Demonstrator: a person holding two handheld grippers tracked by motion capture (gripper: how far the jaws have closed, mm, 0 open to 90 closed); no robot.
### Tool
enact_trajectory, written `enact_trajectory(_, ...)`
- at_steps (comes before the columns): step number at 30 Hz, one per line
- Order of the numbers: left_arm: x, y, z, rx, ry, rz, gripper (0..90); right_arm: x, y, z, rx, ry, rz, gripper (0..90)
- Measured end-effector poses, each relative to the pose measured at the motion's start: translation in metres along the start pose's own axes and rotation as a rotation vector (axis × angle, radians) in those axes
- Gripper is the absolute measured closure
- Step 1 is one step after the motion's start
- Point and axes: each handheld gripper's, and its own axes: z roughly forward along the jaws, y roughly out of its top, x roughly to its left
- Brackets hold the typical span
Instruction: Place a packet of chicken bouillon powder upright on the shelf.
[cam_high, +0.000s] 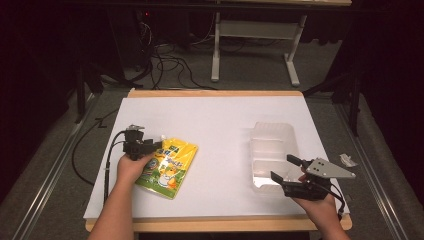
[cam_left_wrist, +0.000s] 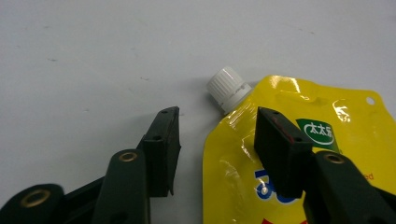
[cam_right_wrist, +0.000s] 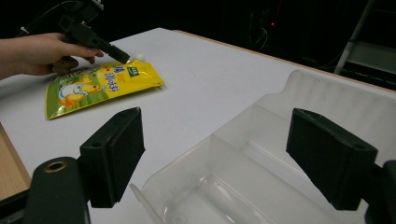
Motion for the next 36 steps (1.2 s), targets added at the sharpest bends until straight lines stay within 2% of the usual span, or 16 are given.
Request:
enact_trajectory(8,0.003,-0.002,0.002,0.024,-0.042,-0.022,60.8,-0.001,0.0,-0.001,-0.002,-0.001,-0.002,20.2)
enact_trajectory(10,0.002,-0.002,0.001,0.025,-0.048,-0.007,66.5,0.0,0.0,-0.001,0.001,-0.001,-0.001,20.4)
enact_trajectory(12,0.001,-0.003,0.001,0.023,-0.043,-0.002,67.2,0.0,0.0,-0.001,0.0,-0.001,-0.002,20.4)
enact_trajectory(17,0.001,-0.004,0.001,0.012,-0.038,0.006,76.4,-0.001,0.0,-0.002,-0.006,-0.004,-0.003,20.9)
enact_trajectory(19,0.0,-0.005,0.0,0.004,-0.043,0.026,82.0,-0.001,0.0,-0.002,-0.009,-0.005,0.001,21.1)
enact_trajectory(22,-0.001,-0.006,-0.001,-0.007,-0.051,0.031,89.1,-0.001,0.0,-0.002,-0.011,-0.005,0.004,21.2)
enact_trajectory(23,-0.002,-0.006,-0.001,-0.007,-0.055,0.047,90.0,-0.001,0.0,-0.003,-0.01,-0.008,0.005,21.4)
enact_trajectory(30,-0.004,-0.006,-0.004,-0.022,-0.058,0.043,90.0,-0.003,0.0,-0.004,-0.017,-0.012,0.012,22.2)
enact_trajectory(36,-0.013,-0.007,-0.017,-0.073,-0.033,0.054,90.0,-0.002,0.001,-0.004,-0.02,-0.009,0.007,23.5)
